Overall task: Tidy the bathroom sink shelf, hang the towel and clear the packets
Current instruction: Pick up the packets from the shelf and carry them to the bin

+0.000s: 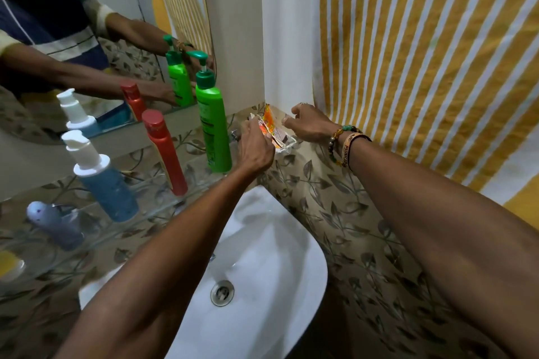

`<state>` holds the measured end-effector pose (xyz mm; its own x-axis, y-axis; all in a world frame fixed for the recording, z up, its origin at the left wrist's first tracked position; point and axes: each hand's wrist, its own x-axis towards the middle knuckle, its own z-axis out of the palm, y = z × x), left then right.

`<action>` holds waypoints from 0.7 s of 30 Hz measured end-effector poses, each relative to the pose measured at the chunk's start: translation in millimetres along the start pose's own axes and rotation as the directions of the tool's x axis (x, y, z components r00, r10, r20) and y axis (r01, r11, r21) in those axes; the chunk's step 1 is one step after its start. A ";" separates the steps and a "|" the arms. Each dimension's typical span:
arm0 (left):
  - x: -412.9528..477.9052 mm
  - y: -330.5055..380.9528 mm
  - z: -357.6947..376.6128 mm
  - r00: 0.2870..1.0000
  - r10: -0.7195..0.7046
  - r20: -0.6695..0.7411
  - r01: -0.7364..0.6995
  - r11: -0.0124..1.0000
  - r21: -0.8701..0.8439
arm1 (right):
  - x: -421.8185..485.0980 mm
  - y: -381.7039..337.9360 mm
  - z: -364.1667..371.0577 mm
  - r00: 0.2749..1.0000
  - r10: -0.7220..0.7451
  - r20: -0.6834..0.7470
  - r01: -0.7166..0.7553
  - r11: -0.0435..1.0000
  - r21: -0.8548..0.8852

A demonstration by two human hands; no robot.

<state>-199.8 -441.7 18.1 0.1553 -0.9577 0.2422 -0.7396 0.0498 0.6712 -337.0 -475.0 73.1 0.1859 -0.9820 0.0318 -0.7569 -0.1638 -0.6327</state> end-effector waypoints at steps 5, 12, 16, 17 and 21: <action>7.1 -5.9 13.8 0.997 -0.075 0.005 0.075 0.997 -0.028 | 15.4 4.7 11.2 0.999 0.023 0.043 -0.022 1.000 -0.016; 14.5 -10.9 27.6 0.989 -0.151 0.007 0.150 0.978 -0.145 | 28.6 11.3 21.8 0.993 0.057 0.102 -0.053 0.998 -0.039; 17.0 -12.0 30.0 0.968 -0.251 0.024 0.250 0.944 -0.213 | 31.7 16.7 26.0 0.981 0.061 0.183 -0.057 0.998 -0.024; 17.1 -12.2 30.0 0.963 -0.267 0.046 0.270 0.929 -0.251 | 33.2 17.5 27.5 0.979 0.063 0.192 -0.063 0.998 -0.008; 15.8 -11.9 27.0 0.968 -0.236 0.083 0.250 0.909 -0.334 | 38.9 18.7 32.7 0.984 0.042 0.171 -0.039 0.999 -0.018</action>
<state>-206.2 -465.1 -5.1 0.2709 -0.9624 0.0179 -0.4146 -0.0999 0.9045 -323.5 -513.3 37.3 0.2586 -0.9575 -0.1275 -0.7747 -0.1267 -0.6195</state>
